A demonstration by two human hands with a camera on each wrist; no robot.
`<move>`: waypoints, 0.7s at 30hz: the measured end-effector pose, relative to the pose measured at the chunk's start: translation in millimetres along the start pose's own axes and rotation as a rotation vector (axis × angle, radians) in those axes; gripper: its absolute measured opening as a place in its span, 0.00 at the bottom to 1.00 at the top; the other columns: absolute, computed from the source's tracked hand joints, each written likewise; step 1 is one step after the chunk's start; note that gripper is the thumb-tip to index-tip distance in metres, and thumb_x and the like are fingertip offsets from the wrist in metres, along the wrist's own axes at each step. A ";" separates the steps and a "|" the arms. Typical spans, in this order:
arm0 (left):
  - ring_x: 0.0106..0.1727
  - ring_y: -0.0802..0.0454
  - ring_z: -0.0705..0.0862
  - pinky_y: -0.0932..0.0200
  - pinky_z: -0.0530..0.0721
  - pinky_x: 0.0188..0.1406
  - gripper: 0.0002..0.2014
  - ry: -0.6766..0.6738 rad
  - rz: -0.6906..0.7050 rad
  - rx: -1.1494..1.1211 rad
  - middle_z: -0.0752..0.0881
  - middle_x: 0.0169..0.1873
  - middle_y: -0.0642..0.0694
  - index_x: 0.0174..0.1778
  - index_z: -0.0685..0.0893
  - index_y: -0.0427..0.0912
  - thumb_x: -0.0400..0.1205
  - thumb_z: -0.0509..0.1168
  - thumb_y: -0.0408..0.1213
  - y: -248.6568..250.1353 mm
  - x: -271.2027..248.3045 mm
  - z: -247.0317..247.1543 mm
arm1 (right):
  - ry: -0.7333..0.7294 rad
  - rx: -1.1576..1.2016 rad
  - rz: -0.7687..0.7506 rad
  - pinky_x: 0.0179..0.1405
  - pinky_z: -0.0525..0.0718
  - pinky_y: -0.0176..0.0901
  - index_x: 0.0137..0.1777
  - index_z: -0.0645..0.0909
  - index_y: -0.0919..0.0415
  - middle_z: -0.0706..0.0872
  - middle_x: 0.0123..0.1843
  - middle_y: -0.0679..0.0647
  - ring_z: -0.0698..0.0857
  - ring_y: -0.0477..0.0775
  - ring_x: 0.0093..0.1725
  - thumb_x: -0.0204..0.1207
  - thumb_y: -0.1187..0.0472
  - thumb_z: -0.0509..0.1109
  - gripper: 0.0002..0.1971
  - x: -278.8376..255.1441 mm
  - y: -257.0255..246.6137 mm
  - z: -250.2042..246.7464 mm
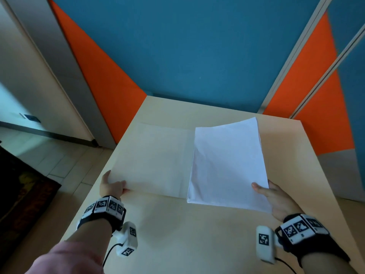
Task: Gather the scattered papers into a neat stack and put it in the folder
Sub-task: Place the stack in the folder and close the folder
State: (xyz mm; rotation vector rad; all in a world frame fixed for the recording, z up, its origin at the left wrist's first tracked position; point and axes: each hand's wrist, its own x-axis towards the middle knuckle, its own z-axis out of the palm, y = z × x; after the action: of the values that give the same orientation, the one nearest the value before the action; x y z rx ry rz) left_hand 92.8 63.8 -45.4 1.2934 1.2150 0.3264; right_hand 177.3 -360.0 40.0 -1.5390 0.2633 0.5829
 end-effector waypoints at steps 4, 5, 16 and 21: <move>0.56 0.32 0.82 0.34 0.84 0.57 0.33 0.020 0.009 -0.004 0.80 0.62 0.34 0.73 0.72 0.49 0.73 0.66 0.19 -21.9 -18.1 -23.1 | -0.002 -0.006 0.009 0.65 0.78 0.58 0.66 0.79 0.59 0.88 0.57 0.53 0.84 0.59 0.59 0.54 0.46 0.84 0.39 -4.9 18.7 -3.9; 0.56 0.33 0.82 0.35 0.84 0.57 0.33 0.025 0.007 -0.007 0.80 0.62 0.35 0.73 0.72 0.48 0.73 0.66 0.19 -24.6 -22.5 -27.5 | 0.008 -0.005 0.019 0.60 0.82 0.58 0.66 0.78 0.61 0.87 0.56 0.54 0.84 0.60 0.58 0.66 0.52 0.78 0.29 -5.6 23.6 -4.4; 0.50 0.37 0.81 0.42 0.85 0.55 0.32 0.021 0.040 0.006 0.80 0.62 0.33 0.73 0.72 0.47 0.74 0.66 0.20 -46.6 -38.6 -47.2 | 0.000 -0.049 0.048 0.46 0.77 0.37 0.62 0.77 0.55 0.85 0.54 0.48 0.83 0.44 0.51 0.81 0.67 0.62 0.12 -13.4 66.3 6.0; 0.58 0.32 0.82 0.42 0.86 0.53 0.33 0.024 0.056 0.071 0.80 0.63 0.35 0.74 0.72 0.47 0.73 0.68 0.22 -46.9 -34.2 -48.4 | 0.051 -0.094 0.090 0.72 0.73 0.53 0.67 0.76 0.62 0.84 0.62 0.57 0.82 0.58 0.62 0.80 0.64 0.65 0.16 -1.4 72.1 14.8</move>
State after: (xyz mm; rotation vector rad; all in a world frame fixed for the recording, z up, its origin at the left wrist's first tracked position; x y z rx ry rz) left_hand 20.0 48.6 -59.0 1.3899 1.2218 0.3431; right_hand 136.6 -350.7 -20.6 -1.6407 0.3495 0.6347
